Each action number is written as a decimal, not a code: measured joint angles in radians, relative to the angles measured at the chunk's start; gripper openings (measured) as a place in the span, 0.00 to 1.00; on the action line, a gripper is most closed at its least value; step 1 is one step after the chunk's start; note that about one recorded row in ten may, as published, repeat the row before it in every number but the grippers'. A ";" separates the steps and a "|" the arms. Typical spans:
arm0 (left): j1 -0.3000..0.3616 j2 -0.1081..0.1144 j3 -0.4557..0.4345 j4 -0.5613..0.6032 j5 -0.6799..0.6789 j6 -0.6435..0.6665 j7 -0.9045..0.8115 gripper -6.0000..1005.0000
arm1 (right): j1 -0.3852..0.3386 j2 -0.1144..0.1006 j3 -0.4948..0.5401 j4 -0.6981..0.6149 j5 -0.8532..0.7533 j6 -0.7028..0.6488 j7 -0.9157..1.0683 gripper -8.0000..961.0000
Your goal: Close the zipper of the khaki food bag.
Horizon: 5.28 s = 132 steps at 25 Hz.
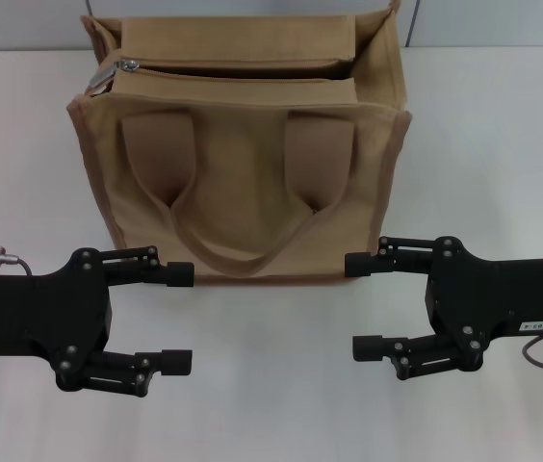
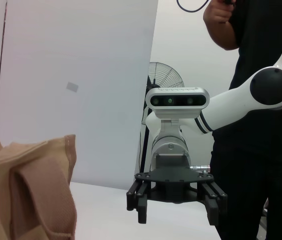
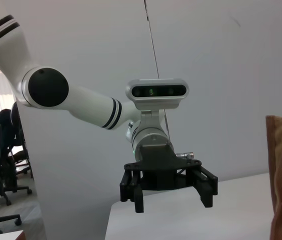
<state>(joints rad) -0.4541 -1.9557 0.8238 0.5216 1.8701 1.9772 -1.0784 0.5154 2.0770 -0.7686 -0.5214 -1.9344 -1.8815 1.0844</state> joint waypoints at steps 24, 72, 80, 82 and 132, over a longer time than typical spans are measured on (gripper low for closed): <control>0.047 0.018 -0.178 0.013 -0.007 0.010 0.001 0.83 | -0.003 0.000 0.000 0.006 0.000 0.000 0.000 0.85; -0.045 -0.094 -0.462 0.049 -0.066 -0.560 0.123 0.60 | -0.012 0.000 0.003 0.016 0.008 -0.007 0.001 0.85; -0.026 -0.092 -0.457 0.046 -0.095 -0.508 0.145 0.32 | -0.010 0.000 0.002 0.016 0.008 -0.002 0.002 0.85; -0.024 -0.086 -0.457 0.046 -0.089 -0.511 0.129 0.25 | -0.011 0.000 0.003 0.017 0.008 -0.002 0.002 0.85; -0.054 -0.095 -0.338 0.118 -0.034 -0.579 0.054 0.77 | -0.015 0.000 0.000 0.017 0.008 -0.010 0.002 0.85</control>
<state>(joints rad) -0.5079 -2.0504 0.4859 0.6393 1.8360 1.3978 -1.0239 0.5000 2.0770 -0.7686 -0.5046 -1.9266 -1.8917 1.0861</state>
